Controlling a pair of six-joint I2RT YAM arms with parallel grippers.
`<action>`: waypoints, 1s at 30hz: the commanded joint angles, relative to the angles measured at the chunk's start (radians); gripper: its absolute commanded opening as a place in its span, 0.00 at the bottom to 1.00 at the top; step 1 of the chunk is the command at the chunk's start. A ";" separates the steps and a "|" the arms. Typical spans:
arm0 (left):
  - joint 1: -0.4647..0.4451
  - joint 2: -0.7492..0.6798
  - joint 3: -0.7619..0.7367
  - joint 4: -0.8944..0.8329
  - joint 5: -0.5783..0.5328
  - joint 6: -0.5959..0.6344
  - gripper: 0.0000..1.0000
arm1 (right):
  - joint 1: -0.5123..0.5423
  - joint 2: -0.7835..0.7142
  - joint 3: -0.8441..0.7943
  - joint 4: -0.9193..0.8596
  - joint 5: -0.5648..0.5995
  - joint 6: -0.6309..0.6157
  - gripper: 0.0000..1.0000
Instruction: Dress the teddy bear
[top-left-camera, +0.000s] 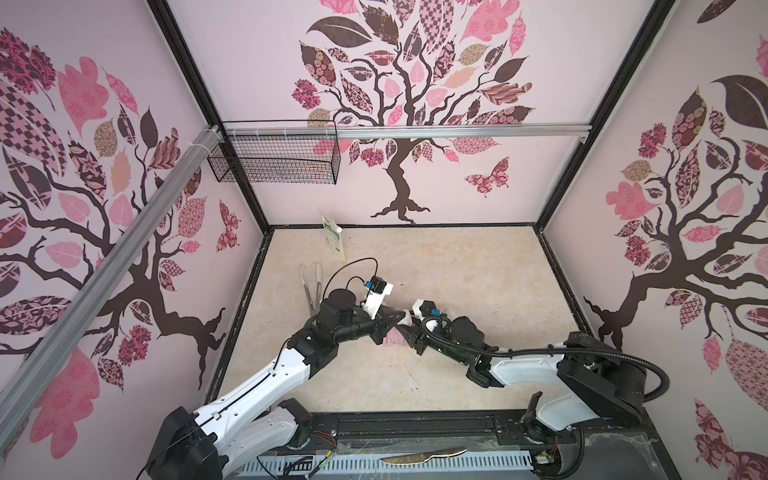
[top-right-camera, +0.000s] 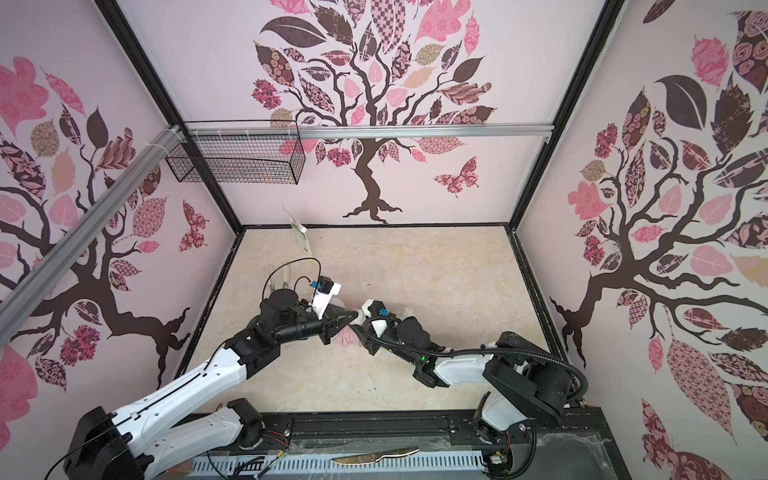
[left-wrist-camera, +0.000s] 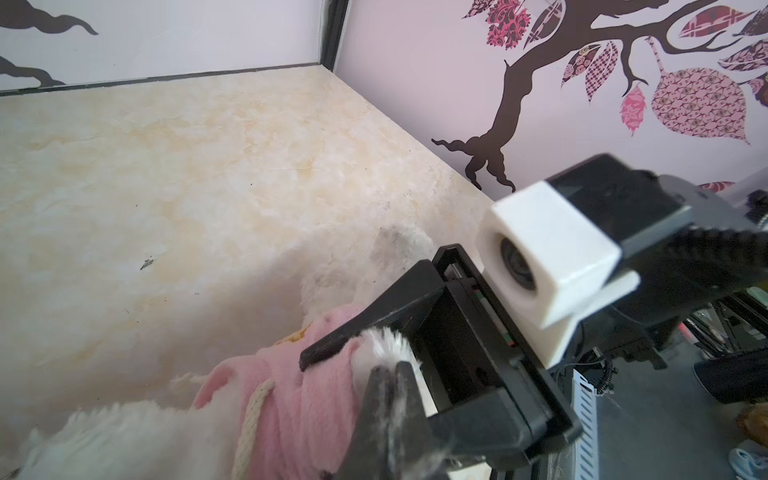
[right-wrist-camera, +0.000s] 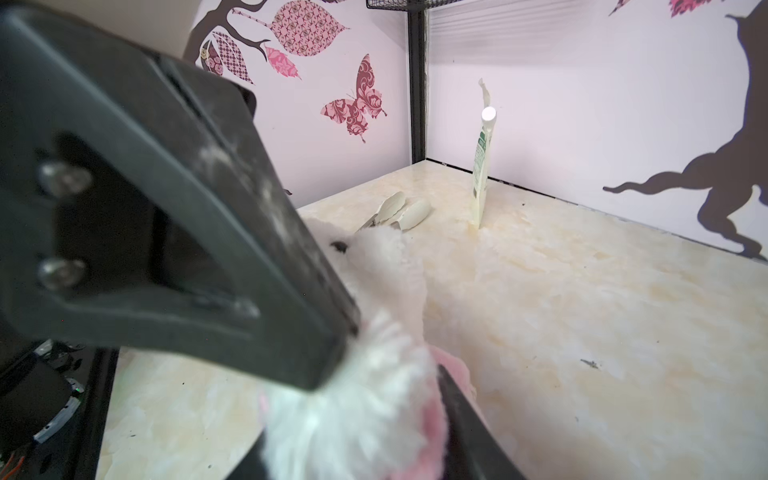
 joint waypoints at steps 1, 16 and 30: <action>-0.007 -0.050 0.006 0.146 0.080 -0.086 0.00 | -0.017 0.063 -0.064 -0.016 0.069 0.058 0.44; -0.009 0.016 -0.033 0.099 -0.001 -0.033 0.00 | -0.054 -0.204 -0.051 -0.253 -0.093 -0.010 0.75; -0.004 0.038 -0.021 0.094 -0.011 -0.025 0.00 | -0.160 -0.592 -0.102 -0.642 -0.281 0.046 0.66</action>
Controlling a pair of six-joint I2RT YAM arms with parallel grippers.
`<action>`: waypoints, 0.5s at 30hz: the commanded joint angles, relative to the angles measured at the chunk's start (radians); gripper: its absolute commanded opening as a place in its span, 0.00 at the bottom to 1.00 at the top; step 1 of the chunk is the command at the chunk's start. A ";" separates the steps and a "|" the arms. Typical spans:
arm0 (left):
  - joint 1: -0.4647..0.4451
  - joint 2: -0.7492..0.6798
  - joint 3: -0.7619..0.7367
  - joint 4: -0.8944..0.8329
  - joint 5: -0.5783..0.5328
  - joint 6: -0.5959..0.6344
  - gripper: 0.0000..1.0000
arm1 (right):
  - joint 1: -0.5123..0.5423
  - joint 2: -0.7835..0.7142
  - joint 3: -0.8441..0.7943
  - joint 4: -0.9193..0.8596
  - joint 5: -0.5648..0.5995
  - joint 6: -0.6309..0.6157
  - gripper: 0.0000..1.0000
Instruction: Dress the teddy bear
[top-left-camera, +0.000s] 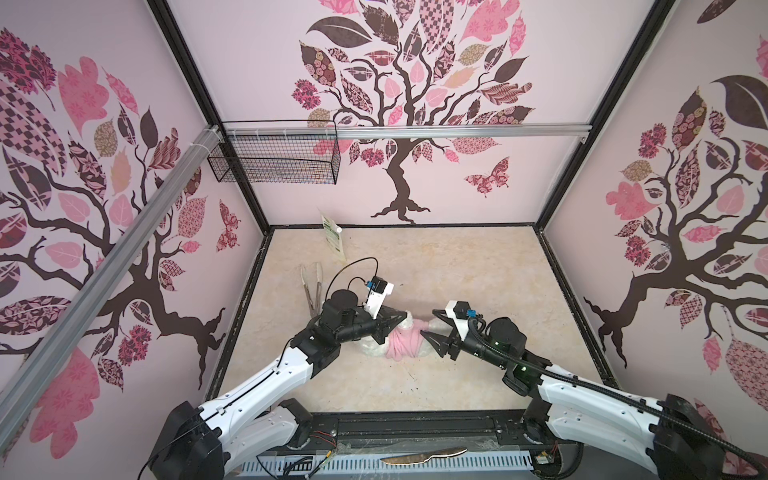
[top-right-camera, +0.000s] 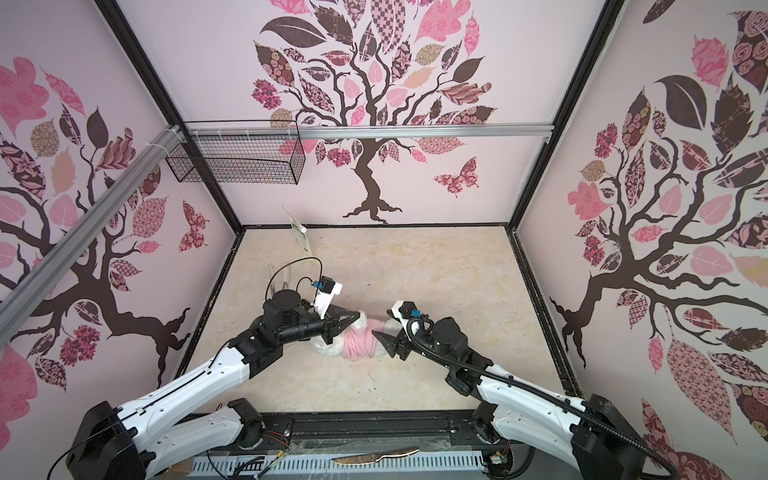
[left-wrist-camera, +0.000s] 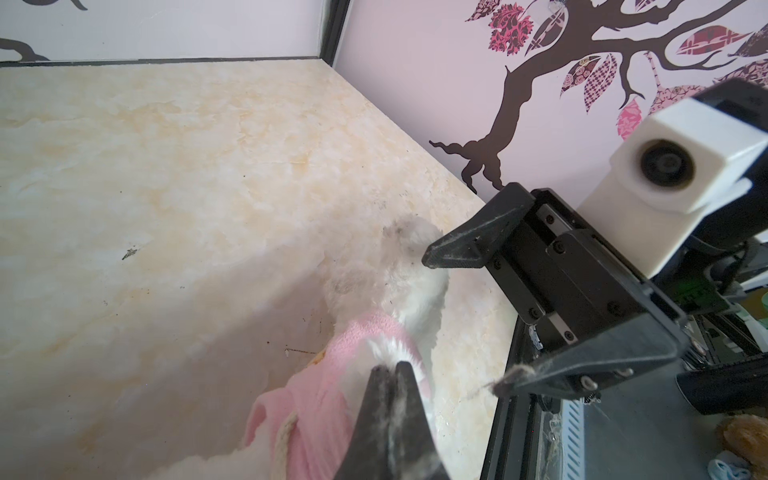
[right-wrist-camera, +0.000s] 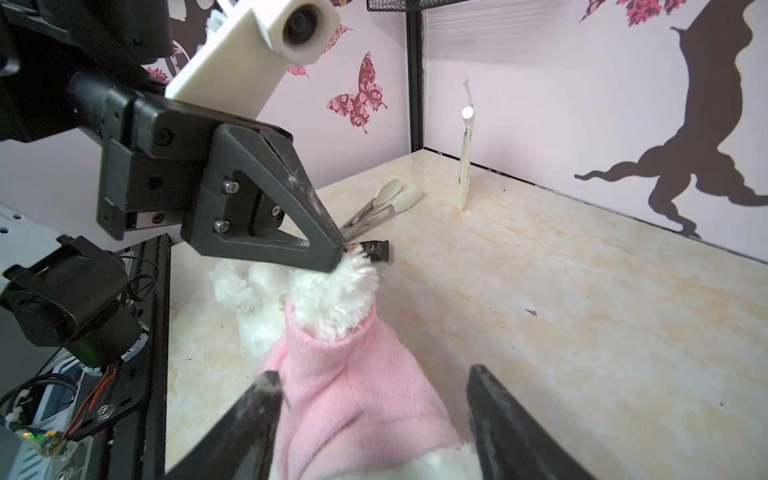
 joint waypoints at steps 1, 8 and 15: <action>0.001 0.006 -0.005 0.050 -0.001 0.006 0.00 | -0.006 -0.009 -0.026 -0.081 -0.101 0.078 0.63; 0.002 0.016 -0.010 0.052 -0.001 0.005 0.00 | 0.020 0.077 -0.080 0.064 -0.202 0.263 0.35; 0.002 0.026 -0.008 0.055 0.002 0.001 0.00 | 0.063 0.216 -0.096 0.180 -0.123 0.302 0.29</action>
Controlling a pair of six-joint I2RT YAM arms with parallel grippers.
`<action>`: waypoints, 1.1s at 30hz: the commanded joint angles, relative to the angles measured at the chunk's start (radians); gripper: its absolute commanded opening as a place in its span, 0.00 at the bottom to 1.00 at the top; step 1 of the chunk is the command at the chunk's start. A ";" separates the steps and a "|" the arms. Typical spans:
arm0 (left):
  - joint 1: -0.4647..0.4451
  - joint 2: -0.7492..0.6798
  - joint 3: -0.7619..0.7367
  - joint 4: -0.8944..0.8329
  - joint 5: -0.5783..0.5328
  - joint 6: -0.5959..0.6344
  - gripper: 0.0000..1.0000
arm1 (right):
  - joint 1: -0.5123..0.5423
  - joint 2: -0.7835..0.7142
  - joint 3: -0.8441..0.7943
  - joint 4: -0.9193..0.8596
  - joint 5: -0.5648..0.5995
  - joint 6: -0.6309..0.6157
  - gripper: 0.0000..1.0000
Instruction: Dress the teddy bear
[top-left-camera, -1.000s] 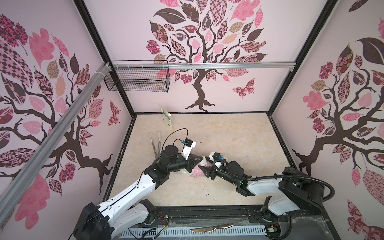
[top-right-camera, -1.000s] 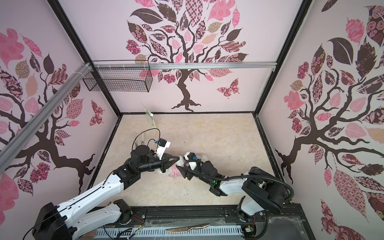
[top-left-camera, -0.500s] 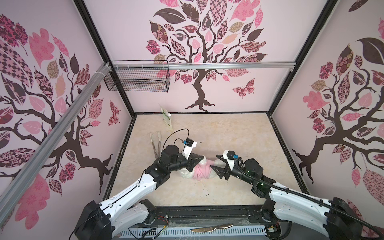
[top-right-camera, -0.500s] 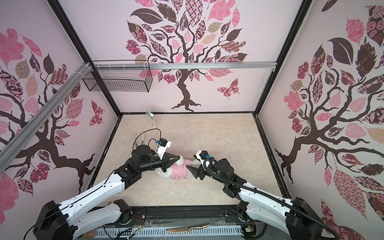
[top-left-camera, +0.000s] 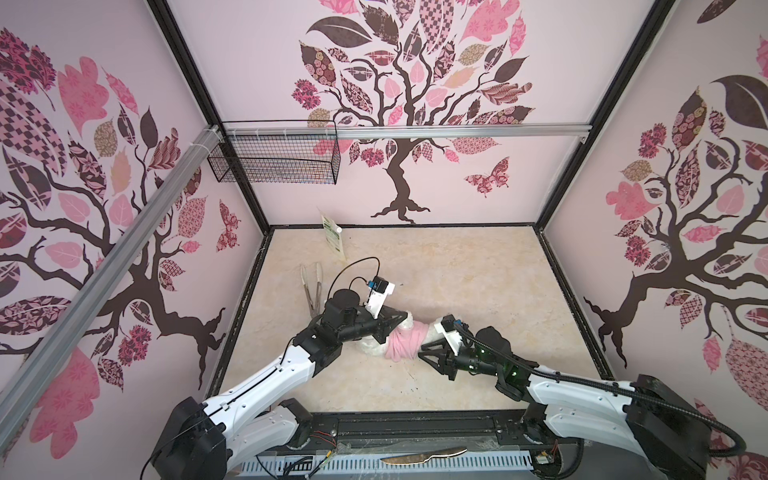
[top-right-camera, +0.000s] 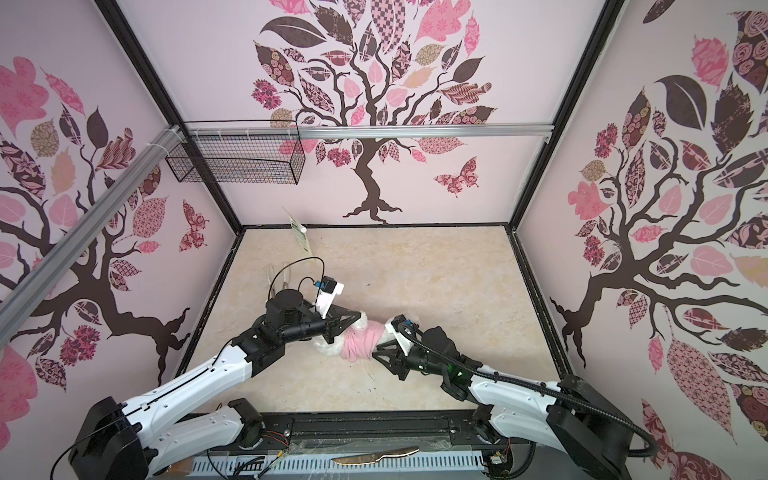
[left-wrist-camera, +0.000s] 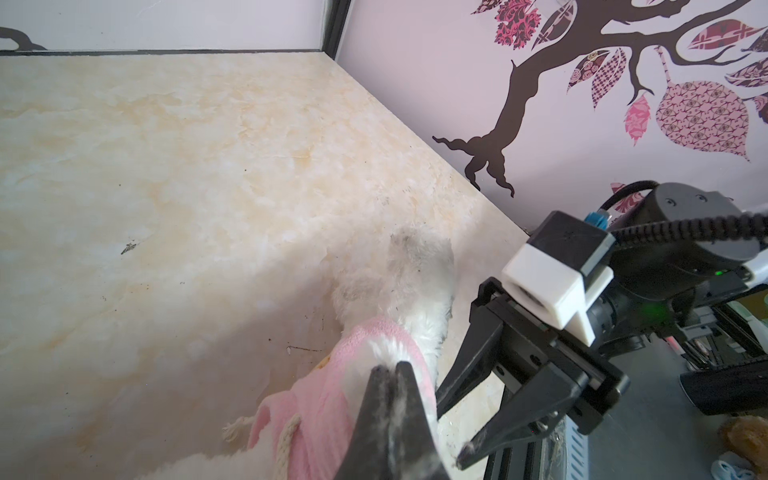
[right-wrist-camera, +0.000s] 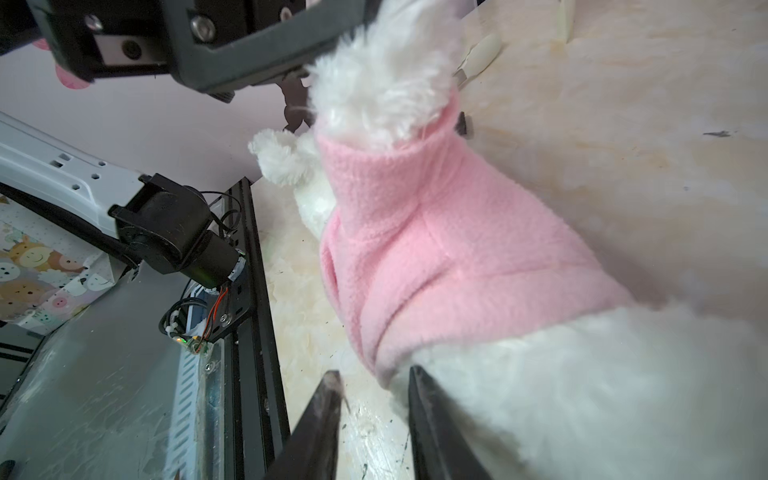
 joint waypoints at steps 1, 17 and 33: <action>0.001 0.004 -0.008 0.050 0.003 -0.001 0.00 | 0.002 0.051 -0.005 0.112 0.032 0.048 0.28; -0.007 0.018 -0.015 0.056 0.009 -0.012 0.00 | 0.002 0.233 0.042 0.332 0.014 0.178 0.22; -0.009 0.000 -0.015 0.032 -0.021 0.001 0.00 | 0.005 0.236 0.011 0.323 0.179 0.241 0.00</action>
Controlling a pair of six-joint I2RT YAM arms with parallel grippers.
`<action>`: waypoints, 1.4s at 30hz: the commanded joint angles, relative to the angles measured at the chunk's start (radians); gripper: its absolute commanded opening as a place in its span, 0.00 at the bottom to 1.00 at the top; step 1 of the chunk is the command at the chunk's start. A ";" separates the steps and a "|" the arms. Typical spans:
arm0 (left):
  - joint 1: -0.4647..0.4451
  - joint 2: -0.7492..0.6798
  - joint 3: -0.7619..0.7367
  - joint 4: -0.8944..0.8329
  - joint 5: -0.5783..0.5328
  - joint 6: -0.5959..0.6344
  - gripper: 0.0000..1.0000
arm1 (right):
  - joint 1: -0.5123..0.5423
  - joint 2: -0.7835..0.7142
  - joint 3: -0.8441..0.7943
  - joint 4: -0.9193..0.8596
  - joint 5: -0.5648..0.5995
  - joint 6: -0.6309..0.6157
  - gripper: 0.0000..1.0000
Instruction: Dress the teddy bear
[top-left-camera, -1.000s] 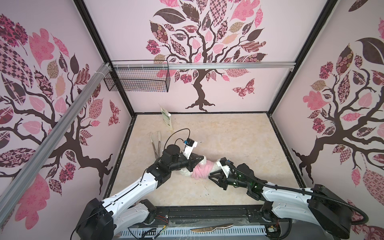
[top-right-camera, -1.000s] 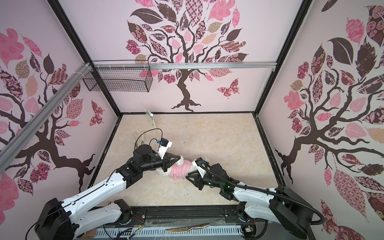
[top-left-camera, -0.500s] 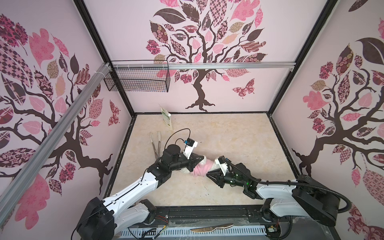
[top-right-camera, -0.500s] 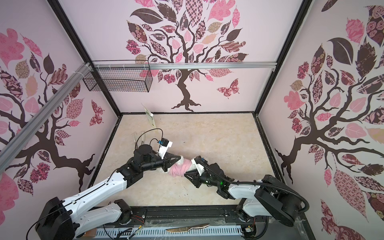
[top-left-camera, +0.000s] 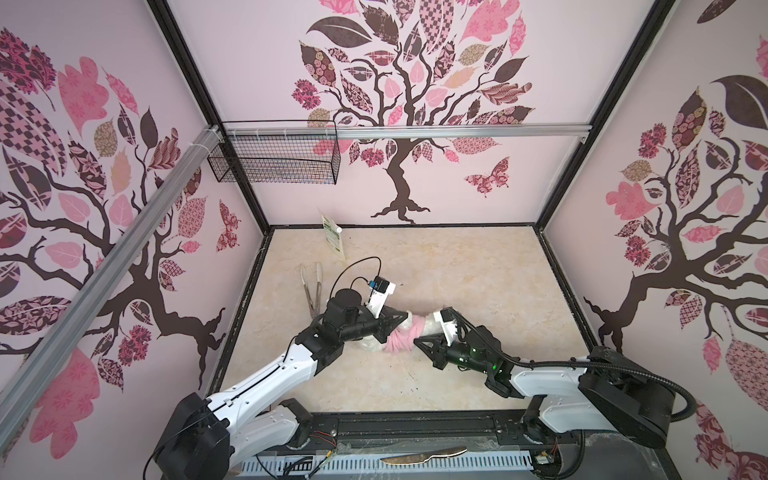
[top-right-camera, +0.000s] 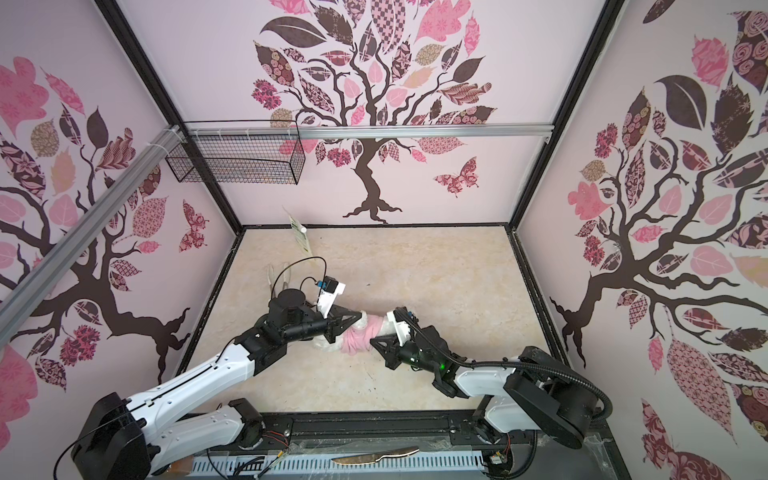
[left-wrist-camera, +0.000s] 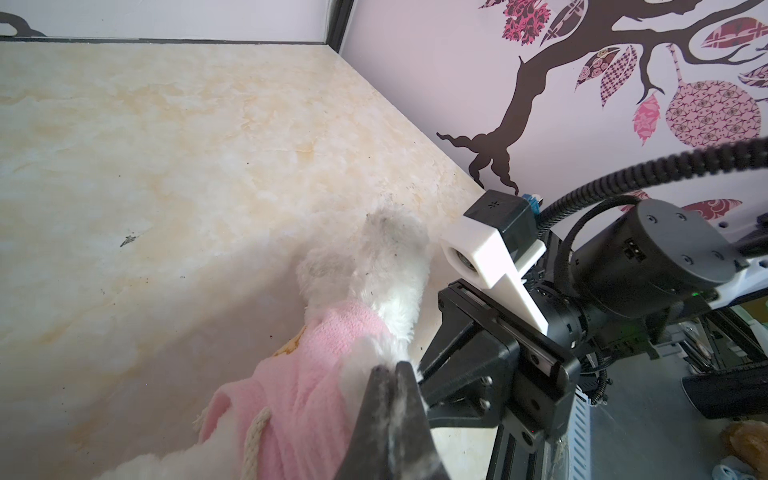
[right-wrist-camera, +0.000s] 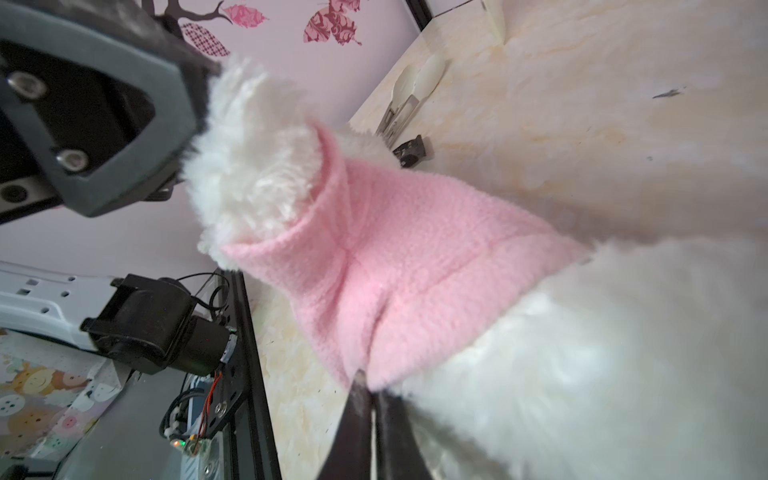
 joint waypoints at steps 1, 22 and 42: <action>-0.006 -0.026 -0.014 0.016 -0.018 0.024 0.00 | 0.003 -0.009 0.004 0.015 0.043 -0.011 0.00; 0.083 -0.026 -0.021 -0.146 -0.244 0.301 0.00 | -0.255 -0.467 -0.029 -0.406 -0.287 0.033 0.00; 0.083 -0.016 -0.013 -0.133 -0.143 0.343 0.00 | -0.268 -0.359 0.264 -0.864 -0.183 -0.161 0.00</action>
